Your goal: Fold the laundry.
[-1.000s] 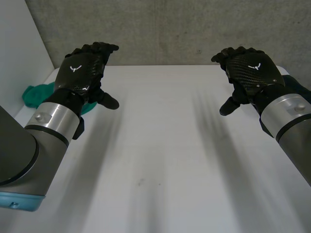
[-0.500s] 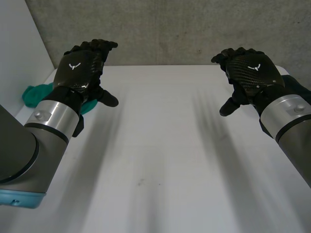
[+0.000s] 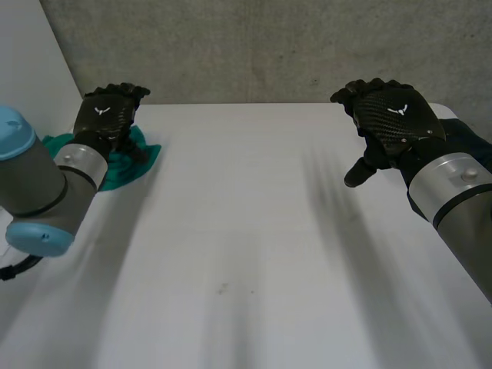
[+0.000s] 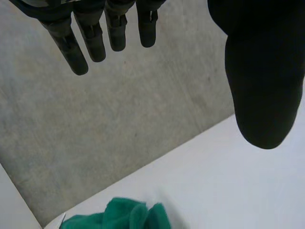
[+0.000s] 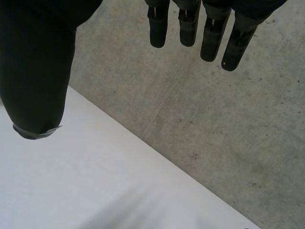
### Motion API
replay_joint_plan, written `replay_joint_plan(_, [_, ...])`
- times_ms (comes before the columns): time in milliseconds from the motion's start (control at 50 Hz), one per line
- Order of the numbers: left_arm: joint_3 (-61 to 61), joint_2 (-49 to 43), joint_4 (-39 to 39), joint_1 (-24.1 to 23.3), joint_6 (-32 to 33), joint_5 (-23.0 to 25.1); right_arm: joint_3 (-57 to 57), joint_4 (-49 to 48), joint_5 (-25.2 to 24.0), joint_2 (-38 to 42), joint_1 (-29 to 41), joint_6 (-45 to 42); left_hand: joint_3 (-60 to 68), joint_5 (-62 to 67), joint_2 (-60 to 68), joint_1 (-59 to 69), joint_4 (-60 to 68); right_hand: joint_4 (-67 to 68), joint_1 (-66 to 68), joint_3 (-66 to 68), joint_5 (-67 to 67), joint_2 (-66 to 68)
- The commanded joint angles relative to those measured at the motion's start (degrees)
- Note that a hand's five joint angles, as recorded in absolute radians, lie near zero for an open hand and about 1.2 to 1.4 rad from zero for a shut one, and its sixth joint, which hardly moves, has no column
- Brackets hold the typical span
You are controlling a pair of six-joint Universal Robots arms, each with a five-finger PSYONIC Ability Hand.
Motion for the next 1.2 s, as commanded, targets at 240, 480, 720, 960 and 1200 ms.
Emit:
replay_joint_plan(240, [25.4,-28.9,0.4,13.4,14.0,5.5,0.0,0.0,-0.2,1.5,-0.1,-0.1,1.6,0.8,1.7,1.7,1.8,-3.1,-1.6,-2.0,-3.8,-2.5])
replay_joint_plan(480, [31.2,-35.0,0.5,15.3,14.9,5.1,-0.1,-0.1,-0.2,3.4,-0.1,-0.7,58.8,58.0,58.9,58.8,59.0,-3.1,-1.6,-2.0,-3.8,-2.5])
replay_joint_plan(720, [14.2,-13.8,6.6,5.2,14.5,-1.1,-0.5,0.0,-0.1,3.4,-0.1,-2.1,68.2,67.4,68.3,68.3,68.4,-3.1,-1.6,-2.0,-3.8,-2.5])
replay_joint_plan(960, [-6.8,5.5,3.2,-18.8,-3.9,-0.7,-2.7,0.5,0.6,3.1,-1.4,-1.9,68.2,67.4,68.3,68.3,68.4,-3.1,-1.6,-2.0,-3.8,-2.5])
replay_joint_plan(1200, [-4.1,0.3,-2.3,-26.9,-2.8,-0.8,-3.9,2.9,-0.1,3.8,-3.1,-3.6,-1.8,-2.6,-1.7,-1.7,-1.6,-3.1,-1.6,-2.0,-3.8,-2.5])
